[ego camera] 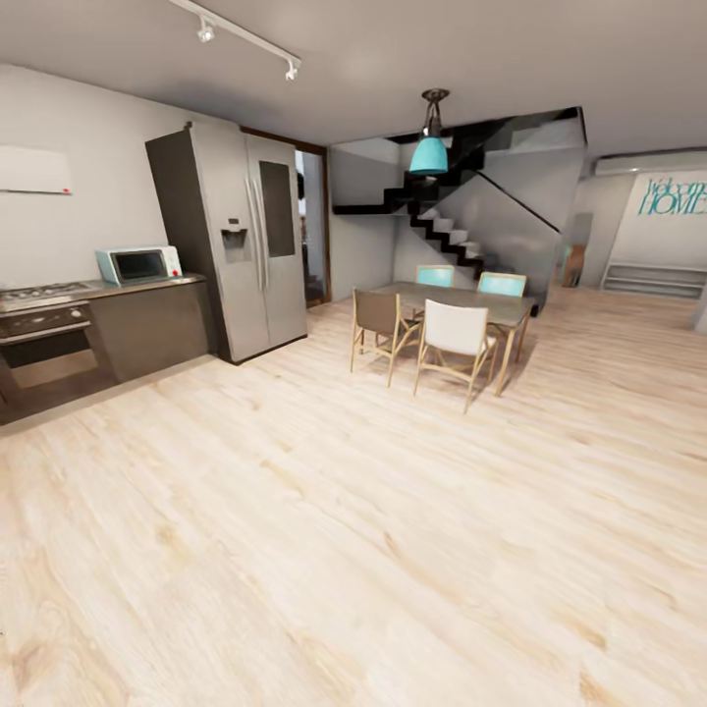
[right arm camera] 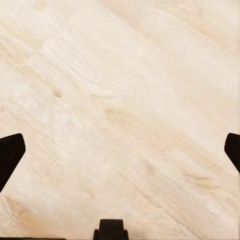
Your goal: Pick up the poster from the kitchen countertop and hang it on one of the wall nails in the kitchen.
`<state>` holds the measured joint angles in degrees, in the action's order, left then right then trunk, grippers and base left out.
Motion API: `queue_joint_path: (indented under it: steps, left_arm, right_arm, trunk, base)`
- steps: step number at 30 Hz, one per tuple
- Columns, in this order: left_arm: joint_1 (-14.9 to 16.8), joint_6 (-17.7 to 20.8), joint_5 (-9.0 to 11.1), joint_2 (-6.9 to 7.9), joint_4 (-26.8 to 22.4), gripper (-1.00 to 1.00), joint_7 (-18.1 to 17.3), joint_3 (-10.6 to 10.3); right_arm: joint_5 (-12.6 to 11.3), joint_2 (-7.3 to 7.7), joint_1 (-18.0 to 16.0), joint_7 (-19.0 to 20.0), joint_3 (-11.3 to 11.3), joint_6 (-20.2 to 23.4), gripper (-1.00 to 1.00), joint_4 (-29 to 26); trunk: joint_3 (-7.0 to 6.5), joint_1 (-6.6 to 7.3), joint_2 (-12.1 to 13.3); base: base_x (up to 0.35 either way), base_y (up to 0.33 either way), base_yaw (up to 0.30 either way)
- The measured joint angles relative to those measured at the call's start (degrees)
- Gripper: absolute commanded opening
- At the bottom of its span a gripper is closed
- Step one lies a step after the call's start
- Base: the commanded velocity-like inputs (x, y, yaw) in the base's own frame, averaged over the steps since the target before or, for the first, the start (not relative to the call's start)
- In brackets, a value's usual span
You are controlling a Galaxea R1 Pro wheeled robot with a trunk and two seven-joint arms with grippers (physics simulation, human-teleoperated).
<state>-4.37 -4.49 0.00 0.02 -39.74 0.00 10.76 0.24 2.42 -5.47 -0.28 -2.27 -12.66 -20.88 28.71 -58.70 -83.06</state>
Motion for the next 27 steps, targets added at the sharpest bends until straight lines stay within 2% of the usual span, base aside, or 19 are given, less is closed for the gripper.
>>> queue_joint_path:
  steps: [19,27]
  left_arm:
    - [0.00,0.09,0.00,0.00,0.00,1.00,0.00,0.00]
    - [-0.01,0.10,0.00,0.00,-0.02,1.00,0.00,0.02]
  right_arm:
    - [0.00,-0.01,0.00,-0.32,-0.61,-0.14,1.00,0.00]
    - [-0.01,-0.07,-0.01,-3.30,-0.67,-0.13,1.00,0.01]
  trunk:
    - [0.49,0.00,0.00]
    - [0.71,0.01,0.00]
  base:
    - [0.263,-0.205,0.276]
    - [0.315,-0.099,0.278]
